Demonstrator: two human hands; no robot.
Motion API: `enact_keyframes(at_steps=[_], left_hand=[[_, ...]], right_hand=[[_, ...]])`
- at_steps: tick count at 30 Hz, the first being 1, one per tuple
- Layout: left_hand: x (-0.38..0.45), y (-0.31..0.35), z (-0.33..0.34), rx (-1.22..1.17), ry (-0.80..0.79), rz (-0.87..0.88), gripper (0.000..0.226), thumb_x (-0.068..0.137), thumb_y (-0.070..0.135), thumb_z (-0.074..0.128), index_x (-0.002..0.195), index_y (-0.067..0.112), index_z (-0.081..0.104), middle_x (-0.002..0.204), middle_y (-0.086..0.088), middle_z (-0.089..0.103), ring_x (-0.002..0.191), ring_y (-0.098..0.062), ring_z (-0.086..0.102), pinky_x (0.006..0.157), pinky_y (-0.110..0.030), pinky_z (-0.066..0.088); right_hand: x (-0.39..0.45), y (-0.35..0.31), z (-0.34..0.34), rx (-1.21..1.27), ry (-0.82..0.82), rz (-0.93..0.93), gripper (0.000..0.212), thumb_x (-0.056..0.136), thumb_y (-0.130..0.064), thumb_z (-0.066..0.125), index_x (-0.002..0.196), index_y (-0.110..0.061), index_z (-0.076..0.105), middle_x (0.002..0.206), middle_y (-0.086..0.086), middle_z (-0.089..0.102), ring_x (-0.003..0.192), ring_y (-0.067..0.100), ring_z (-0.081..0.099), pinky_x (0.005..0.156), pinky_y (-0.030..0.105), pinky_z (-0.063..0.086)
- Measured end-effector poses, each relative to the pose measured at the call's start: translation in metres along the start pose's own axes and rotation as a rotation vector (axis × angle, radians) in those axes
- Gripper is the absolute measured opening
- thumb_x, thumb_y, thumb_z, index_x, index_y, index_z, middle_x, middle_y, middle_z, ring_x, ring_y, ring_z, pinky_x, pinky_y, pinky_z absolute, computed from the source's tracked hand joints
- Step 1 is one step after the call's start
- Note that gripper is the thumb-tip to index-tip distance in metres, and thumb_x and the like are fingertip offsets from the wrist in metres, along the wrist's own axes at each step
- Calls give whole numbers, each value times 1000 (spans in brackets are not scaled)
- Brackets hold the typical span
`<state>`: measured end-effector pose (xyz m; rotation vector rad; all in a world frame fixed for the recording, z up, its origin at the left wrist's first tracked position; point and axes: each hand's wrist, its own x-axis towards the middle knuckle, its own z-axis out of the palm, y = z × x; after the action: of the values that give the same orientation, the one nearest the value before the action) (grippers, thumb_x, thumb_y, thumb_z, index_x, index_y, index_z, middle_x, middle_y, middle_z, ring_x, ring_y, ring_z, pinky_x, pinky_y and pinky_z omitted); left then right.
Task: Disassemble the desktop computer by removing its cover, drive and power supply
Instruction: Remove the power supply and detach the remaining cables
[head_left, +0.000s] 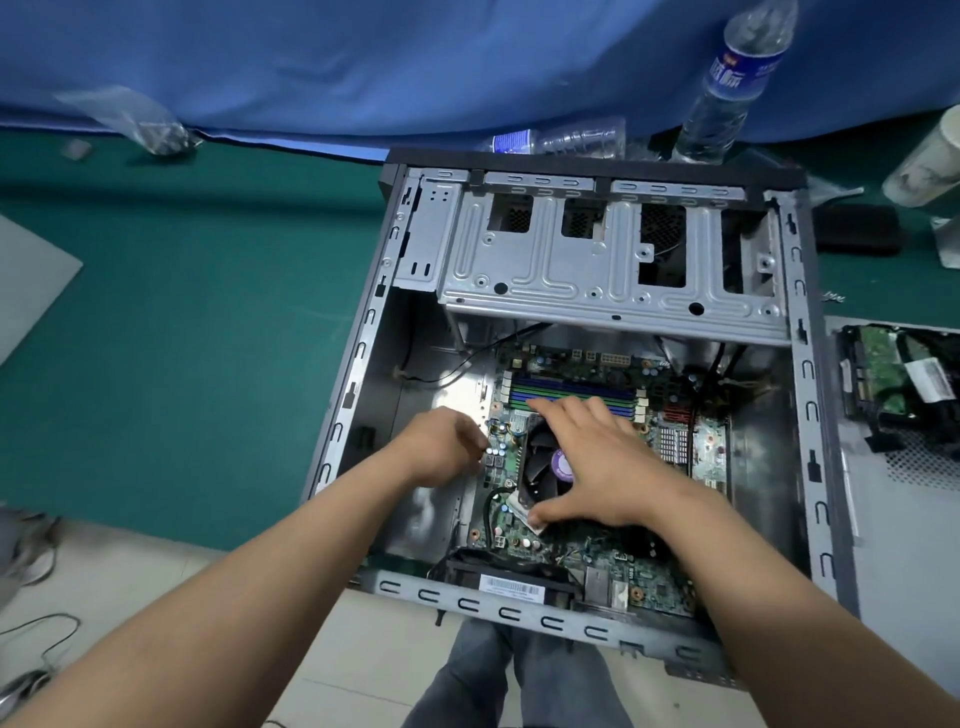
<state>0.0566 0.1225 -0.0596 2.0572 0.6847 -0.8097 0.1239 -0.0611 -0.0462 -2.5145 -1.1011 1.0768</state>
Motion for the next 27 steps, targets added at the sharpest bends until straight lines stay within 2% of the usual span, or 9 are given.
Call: enact_keyframes(at_steps=[3,8,11,13,16,18,21,24,27], left_hand=[[4,2,2,-32,70,-13,16,80,5,73,87,17,64,98,-9,70,86,-16,62,77,-23,49],[7,6,6,-56,212,57,14,84,10,68,93,19,63,89,-4,69,73,-13,58,58,-18,40],[7,5,7,-107,203,89,18,88,4,61,96,18,68,87,-6,73,75,-13,65,70,-20,49],[7,5,7,-258,170,44,23,90,-1,53,89,15,70,87,-12,73,73,-14,68,82,-28,55],[9,8,6,-444,155,-36,19,91,8,56,82,7,73,86,-17,71,70,-21,70,84,-37,57],[10,10,6,-436,171,-50,15,89,14,63,82,4,73,84,-17,72,65,-20,70,75,-35,58],[10,10,5,-316,247,-64,8,81,9,73,80,6,66,71,-12,68,49,-13,63,53,-24,53],[12,9,6,-230,229,-125,20,80,10,75,65,9,62,62,-11,66,53,-18,61,65,-33,56],[13,11,9,-152,205,-125,26,84,12,72,59,12,62,61,-9,65,57,-15,60,71,-31,56]], right_hand=[[0,0,1,0,22,-12,117,63,-64,72,149,-30,1,149,-7,19,137,17,14,114,41,17],[0,1,1,3,31,-21,116,63,-64,72,149,-30,1,148,-9,18,137,16,14,113,40,18],[0,1,1,15,34,-22,116,63,-63,72,149,-30,2,148,-8,19,136,16,14,113,39,19],[0,0,1,21,33,-22,116,63,-63,73,149,-30,2,148,-8,19,136,15,14,112,39,19],[0,0,1,25,32,-22,116,63,-63,73,148,-31,2,147,-10,18,136,15,13,112,39,19],[0,0,1,22,33,-21,115,63,-63,73,148,-31,2,147,-10,18,136,15,13,112,39,19],[0,0,2,24,35,-23,115,63,-62,73,149,-30,2,148,-10,17,136,15,12,112,39,18],[0,1,2,21,37,-27,115,63,-63,72,149,-30,2,147,-9,17,136,15,12,112,39,17],[1,1,2,22,39,-28,115,64,-63,72,149,-30,3,147,-9,18,136,15,12,112,40,18]])
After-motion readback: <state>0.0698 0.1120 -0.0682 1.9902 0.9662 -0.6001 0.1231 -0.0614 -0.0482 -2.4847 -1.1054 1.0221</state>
